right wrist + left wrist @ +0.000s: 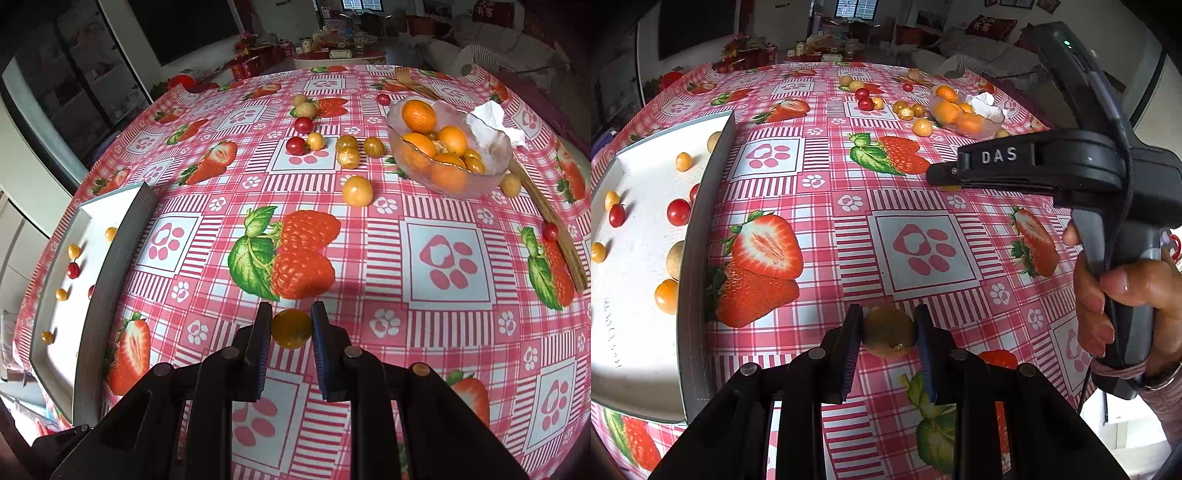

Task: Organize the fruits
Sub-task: 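Grasp a brown round fruit with left tool while right tool grasps a yellow tomato, then carry both fruits into the white tray and open both tools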

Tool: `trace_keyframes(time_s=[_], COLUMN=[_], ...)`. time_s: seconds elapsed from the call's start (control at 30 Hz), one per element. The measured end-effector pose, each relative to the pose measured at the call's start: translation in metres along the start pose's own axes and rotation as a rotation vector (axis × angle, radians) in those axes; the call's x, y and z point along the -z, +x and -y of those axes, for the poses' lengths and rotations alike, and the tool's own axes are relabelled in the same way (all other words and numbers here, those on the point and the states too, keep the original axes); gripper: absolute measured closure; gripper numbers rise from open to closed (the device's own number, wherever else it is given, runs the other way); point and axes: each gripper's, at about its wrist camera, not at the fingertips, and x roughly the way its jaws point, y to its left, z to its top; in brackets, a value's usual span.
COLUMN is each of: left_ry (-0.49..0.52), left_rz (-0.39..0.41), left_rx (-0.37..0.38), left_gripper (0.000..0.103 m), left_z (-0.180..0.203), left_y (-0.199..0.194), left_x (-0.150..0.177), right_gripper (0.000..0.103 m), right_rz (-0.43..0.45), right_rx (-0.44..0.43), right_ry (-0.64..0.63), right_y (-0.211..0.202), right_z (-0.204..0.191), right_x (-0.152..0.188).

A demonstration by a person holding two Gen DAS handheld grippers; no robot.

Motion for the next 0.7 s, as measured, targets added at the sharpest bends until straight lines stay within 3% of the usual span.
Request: trace_keyframes(time_s=[0.3,0.7], left_ry=[-0.039,-0.081], left_rz=[-0.004,0.045], left_rx=[0.023,0.034], left_gripper=[0.073,0.073], left_z=[-0.004,-0.02], left_y=[-0.006,-0.034], left_x=[0.004,0.008], right_gripper=[0.08,0.08], right_rz=[-0.002,-0.001], right_rx=[-0.036,-0.043], right_ry=[0.083,0.096], right_y=[-0.036,-0.056], right_z=[0.02,0.013], right_x=[0.052,0.074])
